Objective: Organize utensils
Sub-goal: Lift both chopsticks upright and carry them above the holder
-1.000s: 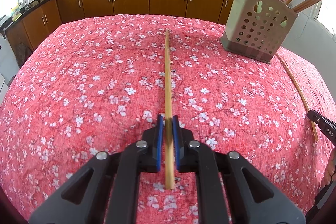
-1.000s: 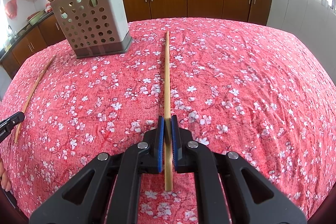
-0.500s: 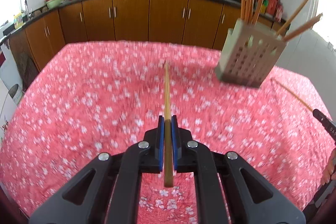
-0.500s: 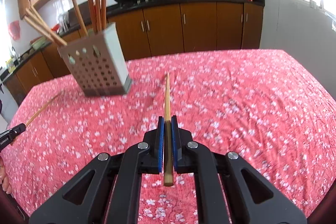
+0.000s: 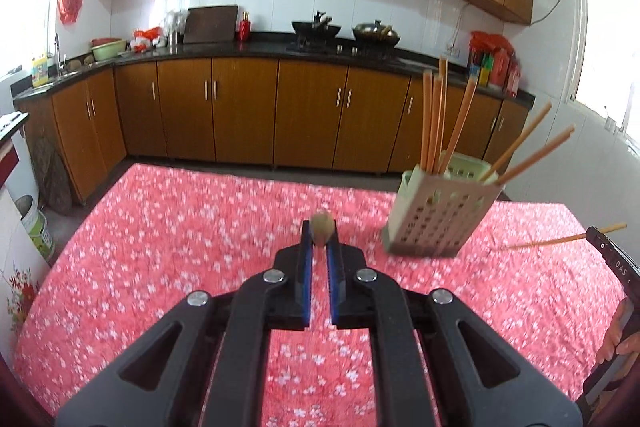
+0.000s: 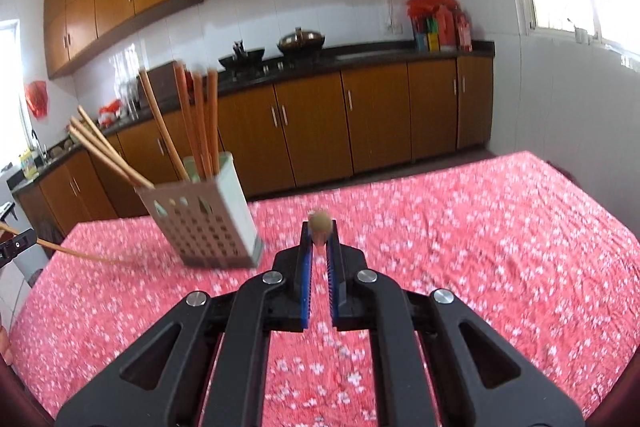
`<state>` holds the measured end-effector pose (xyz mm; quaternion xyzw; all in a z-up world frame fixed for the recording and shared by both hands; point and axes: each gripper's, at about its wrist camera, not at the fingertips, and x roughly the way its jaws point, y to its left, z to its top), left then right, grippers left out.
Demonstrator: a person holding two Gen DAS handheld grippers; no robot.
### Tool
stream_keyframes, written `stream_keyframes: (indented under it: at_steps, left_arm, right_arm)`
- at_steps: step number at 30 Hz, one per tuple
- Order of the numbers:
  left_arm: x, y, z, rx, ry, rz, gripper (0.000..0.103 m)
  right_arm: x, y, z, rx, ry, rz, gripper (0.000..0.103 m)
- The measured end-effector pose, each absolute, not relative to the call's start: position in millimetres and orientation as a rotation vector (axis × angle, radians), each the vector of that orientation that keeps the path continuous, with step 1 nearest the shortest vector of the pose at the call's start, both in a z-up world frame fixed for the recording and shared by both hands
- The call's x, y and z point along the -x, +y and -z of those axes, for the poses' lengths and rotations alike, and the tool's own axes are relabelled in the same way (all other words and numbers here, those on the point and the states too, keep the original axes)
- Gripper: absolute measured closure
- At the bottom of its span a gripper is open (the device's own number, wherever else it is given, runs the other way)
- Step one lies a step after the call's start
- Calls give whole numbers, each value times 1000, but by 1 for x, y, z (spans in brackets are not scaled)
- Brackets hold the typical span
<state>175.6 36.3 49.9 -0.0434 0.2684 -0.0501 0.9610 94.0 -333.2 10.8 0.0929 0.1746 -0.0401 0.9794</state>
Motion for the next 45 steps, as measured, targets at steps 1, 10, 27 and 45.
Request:
stream_keyframes:
  at_steps: [1,10,27,45]
  left_arm:
    - [-176,35,-55,88,533,102,95]
    - [-178,28,-90,92,470,153,95]
    - [-176,-29,-193,101,237,342,95]
    - [-239,-50,-173,145,222,299,95]
  right_arm:
    - [-93,-332,-15,-186,339,78,96]
    - [-88,-325,-52,-223,267,-12,96]
    - [-61,-289,-165,-195,-47,-172,96]
    - [-121,-279,-142,-181,-46,-81,96]
